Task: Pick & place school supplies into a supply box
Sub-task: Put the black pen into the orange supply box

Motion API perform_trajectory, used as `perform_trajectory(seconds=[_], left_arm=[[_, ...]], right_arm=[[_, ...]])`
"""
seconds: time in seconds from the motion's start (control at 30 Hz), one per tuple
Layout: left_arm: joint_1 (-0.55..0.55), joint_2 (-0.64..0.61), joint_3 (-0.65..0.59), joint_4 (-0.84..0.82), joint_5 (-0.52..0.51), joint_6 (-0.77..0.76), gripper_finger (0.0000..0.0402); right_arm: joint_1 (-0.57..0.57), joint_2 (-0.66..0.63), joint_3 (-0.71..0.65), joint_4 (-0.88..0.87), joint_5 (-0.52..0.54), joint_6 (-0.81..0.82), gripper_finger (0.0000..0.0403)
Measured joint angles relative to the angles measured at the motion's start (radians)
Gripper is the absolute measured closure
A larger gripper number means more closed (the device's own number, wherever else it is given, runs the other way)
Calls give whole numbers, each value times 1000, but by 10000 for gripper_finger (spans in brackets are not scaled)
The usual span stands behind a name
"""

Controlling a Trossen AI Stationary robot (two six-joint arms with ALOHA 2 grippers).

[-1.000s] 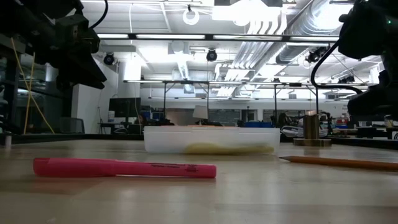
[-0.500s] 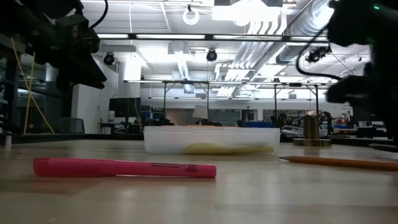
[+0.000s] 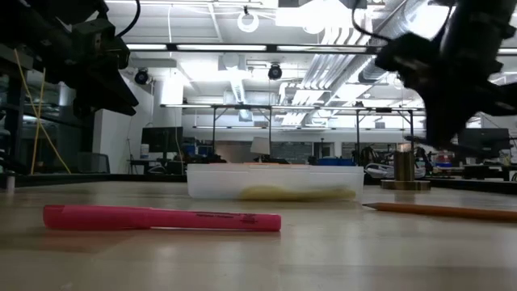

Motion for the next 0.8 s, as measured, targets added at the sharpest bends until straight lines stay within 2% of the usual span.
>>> perform_trajectory(seconds=[0.2, 0.43, 0.8], left_arm=[[0, 0, 0, 0, 0, 0, 261], [0, 0, 0, 0, 0, 0, 261], [0, 0, 0, -1, 1, 16, 261]], right_arm=[[0, -1, 81, 9, 110, -105, 400], [0, -6, 125, 36, 188, -240, 395], [1, -87, 125, 220, 311, -414, 394]])
